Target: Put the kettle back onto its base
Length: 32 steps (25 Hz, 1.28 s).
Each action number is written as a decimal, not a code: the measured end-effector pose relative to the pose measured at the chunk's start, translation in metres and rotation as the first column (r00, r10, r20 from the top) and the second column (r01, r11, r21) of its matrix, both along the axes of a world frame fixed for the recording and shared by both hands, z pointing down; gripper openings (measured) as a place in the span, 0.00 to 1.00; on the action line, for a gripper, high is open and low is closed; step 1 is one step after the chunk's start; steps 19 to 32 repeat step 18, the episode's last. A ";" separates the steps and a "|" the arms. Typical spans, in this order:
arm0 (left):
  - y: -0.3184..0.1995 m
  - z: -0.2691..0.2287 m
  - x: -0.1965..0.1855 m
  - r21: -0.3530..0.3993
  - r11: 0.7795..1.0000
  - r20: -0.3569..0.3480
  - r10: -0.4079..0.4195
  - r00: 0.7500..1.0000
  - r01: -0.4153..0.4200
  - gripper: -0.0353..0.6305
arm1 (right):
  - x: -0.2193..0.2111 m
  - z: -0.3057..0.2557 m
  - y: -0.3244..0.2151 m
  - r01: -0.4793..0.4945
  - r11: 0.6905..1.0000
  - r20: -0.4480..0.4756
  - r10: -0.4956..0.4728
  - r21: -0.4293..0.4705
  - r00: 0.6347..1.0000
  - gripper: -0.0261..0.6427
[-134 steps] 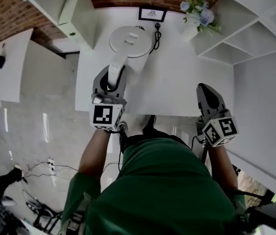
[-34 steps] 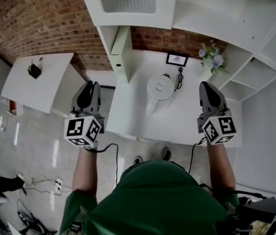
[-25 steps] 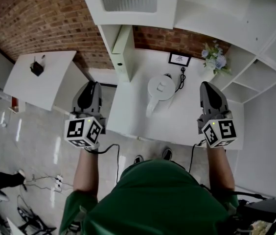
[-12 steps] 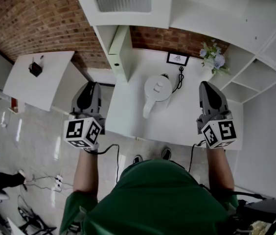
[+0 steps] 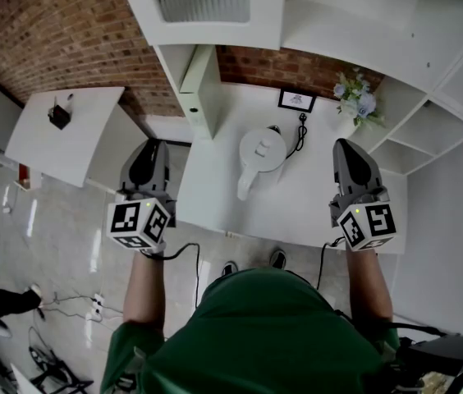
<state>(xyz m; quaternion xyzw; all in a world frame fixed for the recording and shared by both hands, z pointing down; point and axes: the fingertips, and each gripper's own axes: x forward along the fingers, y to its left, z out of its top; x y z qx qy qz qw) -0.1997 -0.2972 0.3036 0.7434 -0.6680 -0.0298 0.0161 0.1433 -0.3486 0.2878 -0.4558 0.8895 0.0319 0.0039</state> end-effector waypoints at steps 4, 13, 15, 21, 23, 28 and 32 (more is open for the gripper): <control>-0.001 0.000 0.005 -0.002 1.000 0.001 -0.005 1.000 0.005 0.18 | 0.006 0.001 -0.003 0.003 1.000 0.004 -0.003 -0.004 1.000 0.06; -0.007 0.001 0.028 -0.006 1.000 0.006 -0.015 1.000 0.015 0.18 | 0.026 0.005 -0.012 0.019 1.000 0.007 -0.019 -0.011 1.000 0.06; -0.009 0.001 0.035 -0.008 1.000 0.007 -0.018 1.000 0.018 0.18 | 0.031 0.007 -0.014 0.024 1.000 0.008 -0.024 -0.014 1.000 0.06; -0.012 0.002 0.044 -0.010 1.000 0.010 -0.024 1.000 0.024 0.18 | 0.039 0.009 -0.019 0.036 0.999 0.009 -0.036 -0.018 0.999 0.06; -0.012 0.002 0.044 -0.010 1.000 0.010 -0.024 1.000 0.024 0.18 | 0.039 0.009 -0.019 0.036 0.999 0.009 -0.036 -0.018 0.999 0.06; -0.012 0.002 0.044 -0.010 1.000 0.010 -0.024 1.000 0.024 0.18 | 0.039 0.009 -0.019 0.036 0.999 0.009 -0.036 -0.018 0.999 0.06; -0.012 0.002 0.044 -0.010 1.000 0.010 -0.024 1.000 0.024 0.18 | 0.039 0.009 -0.019 0.036 0.999 0.009 -0.036 -0.018 0.999 0.06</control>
